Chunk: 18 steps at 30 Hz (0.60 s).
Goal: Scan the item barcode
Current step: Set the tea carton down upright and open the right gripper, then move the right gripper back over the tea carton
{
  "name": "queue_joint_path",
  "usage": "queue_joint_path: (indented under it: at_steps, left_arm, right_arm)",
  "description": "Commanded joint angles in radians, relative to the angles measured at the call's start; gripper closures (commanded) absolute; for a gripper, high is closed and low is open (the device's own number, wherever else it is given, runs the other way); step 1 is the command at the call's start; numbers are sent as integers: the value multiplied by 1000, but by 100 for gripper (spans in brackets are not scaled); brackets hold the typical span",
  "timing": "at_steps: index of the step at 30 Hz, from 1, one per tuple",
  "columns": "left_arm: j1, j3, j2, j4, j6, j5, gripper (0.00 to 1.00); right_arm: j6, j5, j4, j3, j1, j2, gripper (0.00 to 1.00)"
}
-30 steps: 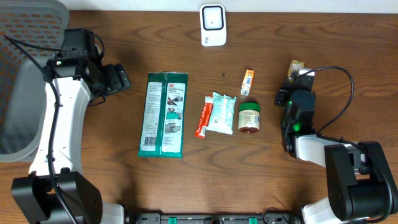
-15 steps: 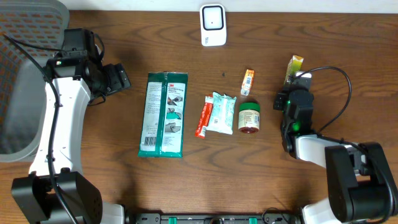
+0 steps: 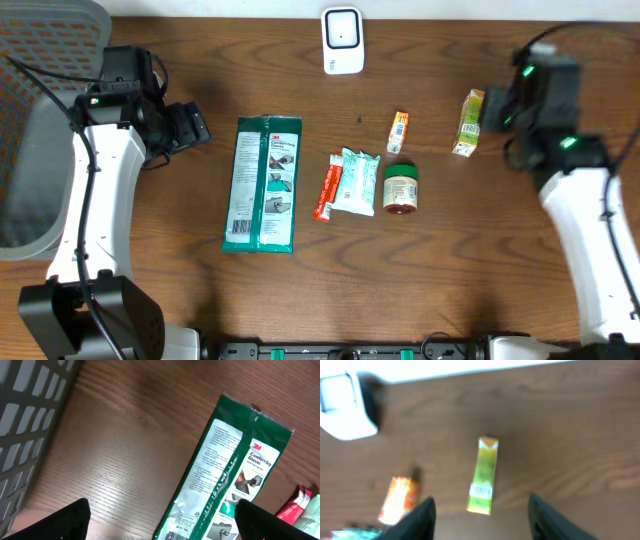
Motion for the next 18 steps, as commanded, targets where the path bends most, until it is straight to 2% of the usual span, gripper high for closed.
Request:
queue_joint_path:
  at_steps: [1,2,4,11,15,18]
  left_arm:
    - [4,3,5,-4,6,2,8]
    - [4,3,5,-3,6,2,8]
    - [4,3,5,-3,6,2,8]
    - [4,3,5,-4,6,2,8]
    - [4,3,5,-3,6,2,8]
    - [4,2,5,-3,6,2,8]
  right_arm:
    - [60,-177,-153,200,-42,97,21]
    - [60,-190,-199,244,-49,124,1]
    - [59,-217,-246,293,-56,170,1]
    - [39,-238,-212,286,-58,259,1]
    - [104,-238,-235,279,-64,322,28]
    - [104,-212,-224,279,-64,389,26]
